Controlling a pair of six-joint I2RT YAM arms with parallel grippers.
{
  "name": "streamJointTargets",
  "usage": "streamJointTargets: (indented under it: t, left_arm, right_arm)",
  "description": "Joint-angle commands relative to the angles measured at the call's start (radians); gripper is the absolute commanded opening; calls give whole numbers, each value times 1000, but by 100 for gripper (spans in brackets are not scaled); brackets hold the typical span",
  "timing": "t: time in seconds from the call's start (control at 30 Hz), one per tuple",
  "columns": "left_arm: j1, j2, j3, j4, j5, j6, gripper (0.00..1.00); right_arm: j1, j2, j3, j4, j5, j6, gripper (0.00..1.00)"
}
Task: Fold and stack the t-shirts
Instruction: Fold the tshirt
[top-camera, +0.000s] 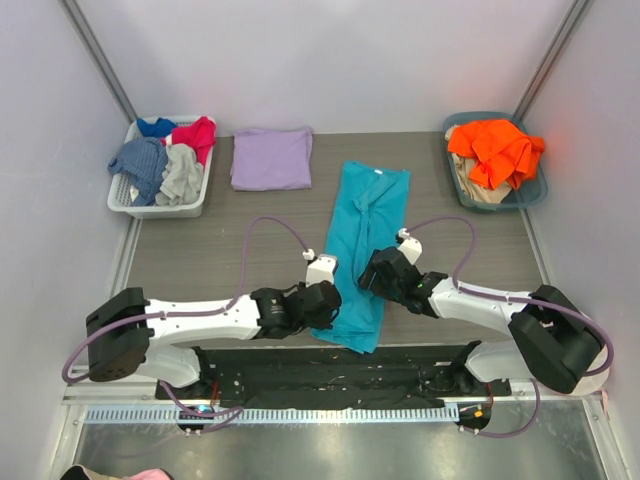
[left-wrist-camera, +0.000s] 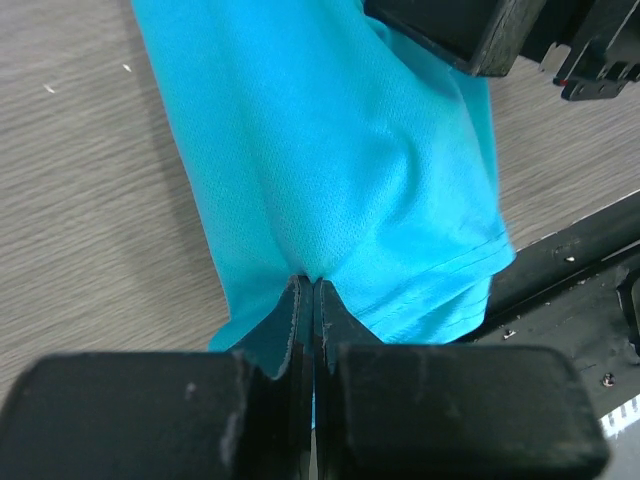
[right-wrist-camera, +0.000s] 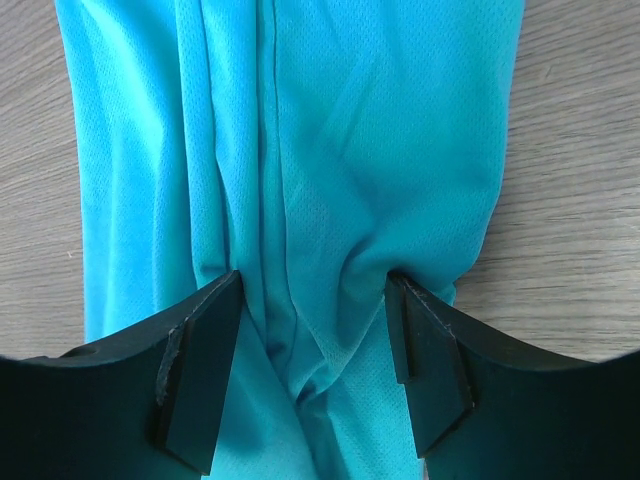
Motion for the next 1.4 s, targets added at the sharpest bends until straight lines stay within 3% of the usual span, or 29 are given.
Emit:
streamJointTargets:
  t: [0.0,0.3,0.43,0.7,0.97,1.03,1.2,1.37]
  left_arm:
    - [-7,-58,-13,-68,-68,-16,2]
    - [-7,-75,-63,-71,-62,-48,3]
    - [-7,-73,-74,-63,-54,-55,10]
    - [-7,-62,-74,-54,-53,-56,14]
    - [-7,-61,-79,-48,-51,-56,7]
    - [-7,-59,-80,-46,-49,-56,13]
    - [-7,-62,-76,-46,-46,-56,38]
    - [-7,-59,-71,-43,-51,-52,44]
  right_arm:
    - [-1,26,-45,-106,10,17,68]
    - [-3,26,-48,-109,9,20,68]
    - [-1,26,-49,-111,9,18,68]
    - [-1,25,-51,-114,7,17,68]
    - [-1,25,-49,-118,7,17,68]
    - [-3,23,-49,-118,7,17,68]
    - [-3,23,-52,-120,7,15,68]
    - [-3,22,-57,-120,9,15,68]
